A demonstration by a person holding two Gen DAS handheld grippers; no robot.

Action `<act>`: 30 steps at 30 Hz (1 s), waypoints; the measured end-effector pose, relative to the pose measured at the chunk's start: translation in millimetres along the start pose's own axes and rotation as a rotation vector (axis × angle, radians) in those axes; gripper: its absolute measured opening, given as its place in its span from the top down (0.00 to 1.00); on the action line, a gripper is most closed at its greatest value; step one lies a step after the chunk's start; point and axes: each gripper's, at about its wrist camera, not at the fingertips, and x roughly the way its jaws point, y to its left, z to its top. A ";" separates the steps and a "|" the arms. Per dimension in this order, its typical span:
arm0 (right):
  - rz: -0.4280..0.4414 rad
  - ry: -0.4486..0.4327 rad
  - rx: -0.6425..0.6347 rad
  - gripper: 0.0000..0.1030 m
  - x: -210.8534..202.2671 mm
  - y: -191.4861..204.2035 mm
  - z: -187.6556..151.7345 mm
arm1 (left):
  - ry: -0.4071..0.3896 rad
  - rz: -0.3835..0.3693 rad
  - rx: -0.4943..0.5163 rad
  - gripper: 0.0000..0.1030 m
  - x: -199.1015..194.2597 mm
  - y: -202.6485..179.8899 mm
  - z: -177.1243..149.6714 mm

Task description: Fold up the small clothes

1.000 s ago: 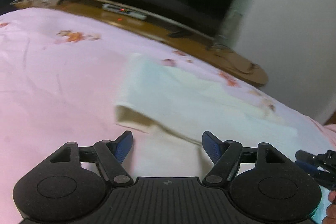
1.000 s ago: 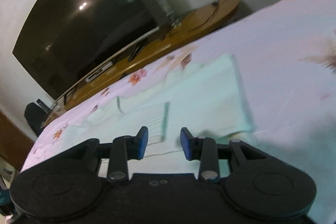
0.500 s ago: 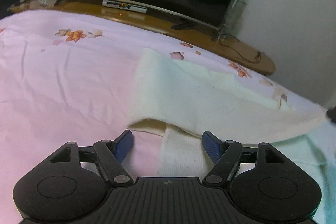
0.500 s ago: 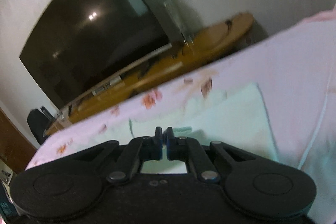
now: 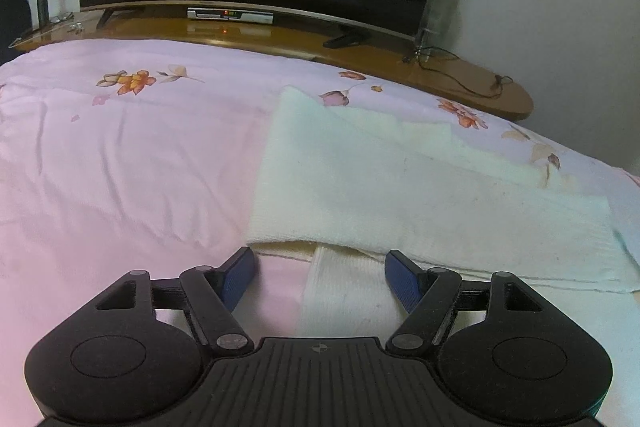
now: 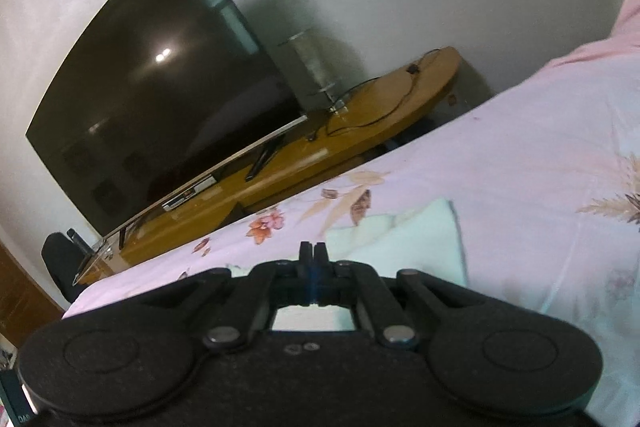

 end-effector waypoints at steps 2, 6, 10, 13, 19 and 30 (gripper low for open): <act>-0.006 0.005 -0.005 0.98 -2.0 -3.8 0.8 | -0.002 -0.008 -0.006 0.29 -1.0 1.3 -0.6; 0.015 0.130 0.008 0.70 5.9 -13.3 -10.1 | -0.012 -0.030 -0.029 0.29 -2.0 7.0 -2.3; -0.006 0.209 0.056 0.71 16.4 -25.0 -33.9 | -0.011 -0.032 -0.028 0.29 -1.2 7.5 -2.9; 0.010 0.247 0.116 0.74 26.1 -27.1 -46.6 | -0.012 -0.026 -0.025 0.29 -1.2 5.8 -3.4; 0.001 0.222 0.133 0.91 45.9 -16.5 -46.6 | -0.009 -0.023 -0.022 0.29 -1.1 4.7 -3.2; 0.057 -0.007 0.006 0.93 1.3 9.2 1.6 | -0.006 -0.051 -0.117 0.29 -2.9 14.0 2.7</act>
